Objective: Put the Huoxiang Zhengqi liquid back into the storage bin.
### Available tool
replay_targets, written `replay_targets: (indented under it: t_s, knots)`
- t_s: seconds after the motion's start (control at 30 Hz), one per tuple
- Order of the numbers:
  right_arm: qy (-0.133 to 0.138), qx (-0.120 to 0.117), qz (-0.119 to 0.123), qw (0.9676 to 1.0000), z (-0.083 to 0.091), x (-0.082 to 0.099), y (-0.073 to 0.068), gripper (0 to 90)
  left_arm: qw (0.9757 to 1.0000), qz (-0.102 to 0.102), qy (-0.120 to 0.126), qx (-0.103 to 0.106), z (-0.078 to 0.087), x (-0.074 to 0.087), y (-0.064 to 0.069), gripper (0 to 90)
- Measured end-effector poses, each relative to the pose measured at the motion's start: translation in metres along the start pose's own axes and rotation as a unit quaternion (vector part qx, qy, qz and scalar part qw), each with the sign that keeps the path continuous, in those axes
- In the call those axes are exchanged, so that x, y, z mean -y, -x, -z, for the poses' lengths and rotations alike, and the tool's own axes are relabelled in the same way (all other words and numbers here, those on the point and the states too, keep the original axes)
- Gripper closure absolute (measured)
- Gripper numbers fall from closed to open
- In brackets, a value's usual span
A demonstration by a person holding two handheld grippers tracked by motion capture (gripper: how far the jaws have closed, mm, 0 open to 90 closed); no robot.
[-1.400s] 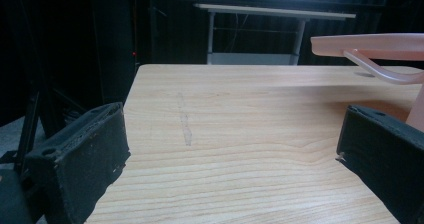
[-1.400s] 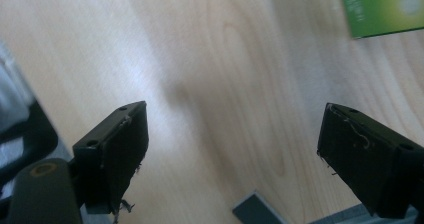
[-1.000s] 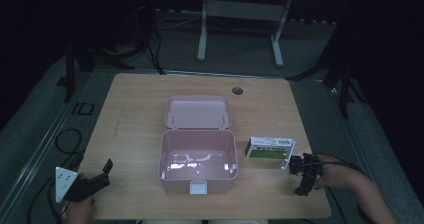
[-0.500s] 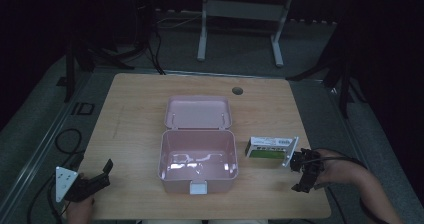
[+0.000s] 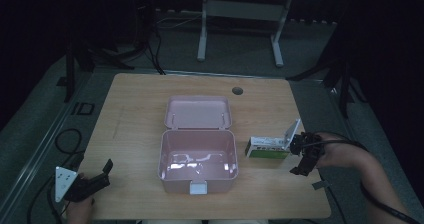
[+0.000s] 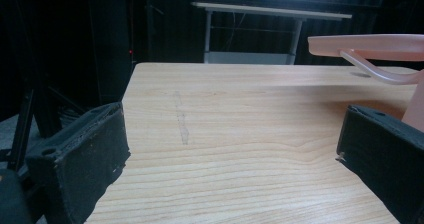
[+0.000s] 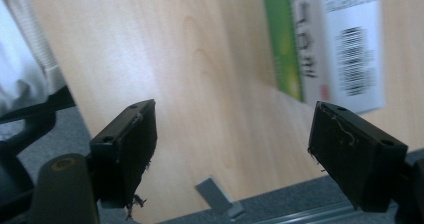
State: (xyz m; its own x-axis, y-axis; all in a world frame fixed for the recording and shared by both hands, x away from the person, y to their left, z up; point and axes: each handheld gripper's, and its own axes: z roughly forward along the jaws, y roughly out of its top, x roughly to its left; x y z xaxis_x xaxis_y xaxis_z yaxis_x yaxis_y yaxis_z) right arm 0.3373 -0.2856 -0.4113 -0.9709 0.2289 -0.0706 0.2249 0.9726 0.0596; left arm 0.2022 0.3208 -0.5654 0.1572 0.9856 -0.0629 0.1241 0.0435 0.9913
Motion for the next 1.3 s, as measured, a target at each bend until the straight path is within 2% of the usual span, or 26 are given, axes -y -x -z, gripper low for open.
replay_targets:
  t_s: [0.07, 0.23, 0.33, 0.4, 0.73, 0.93, 1.13, 1.27, 1.3]
  knots:
    - [-0.002, 0.004, -0.003, 1.0, 0.003, -0.003, 0.004, 18.5, 1.0, -0.001, -0.001, 0.0, 0.0, 0.0, 0.0, 0.3]
    - [-0.006, 0.028, 0.024, 0.9993, 0.005, -0.012, 0.01, 19.1, 1.0, -0.001, -0.001, 0.0, 0.0, 0.0, 0.0, 0.3]
    - [-0.006, 0.032, 0.032, 0.999, 0.006, -0.016, 0.013, 20.8, 1.0, -0.001, -0.001, 0.001, 0.0, 0.0, 0.0, 0.3]
    - [0.0, 0.032, 0.041, 0.9987, 0.006, -0.021, 0.018, 25.4, 1.0, -0.001, 0.0, 0.001, 0.0, 0.0, 0.0, 0.3]
    - [0.002, 0.052, 0.089, 0.9947, -0.001, -0.038, 0.028, 35.4, 1.0, -0.001, 0.0, 0.002, 0.0, 0.0, 0.0, 0.3]
    - [0.001, 0.047, 0.11, 0.9928, -0.01, -0.046, 0.035, 42.3, 1.0, -0.001, 0.0, 0.002, 0.0, 0.0, 0.0, 0.3]
    - [-0.007, 0.053, 0.11, 0.9925, -0.021, -0.052, 0.043, 44.0, 1.0, -0.001, 0.001, 0.003, 0.0, 0.0, 0.0, 0.3]
    - [-0.015, 0.045, 0.118, 0.9919, -0.031, -0.055, 0.047, 54.9, 1.0, -0.002, 0.001, 0.002, 0.0, 0.0, 0.0, 0.3]
    - [-0.015, 0.045, 0.118, 0.9919, -0.031, -0.055, 0.047, 54.9, 1.0, -0.002, 0.001, 0.002, 0.0, 0.0, 0.0, 0.3]
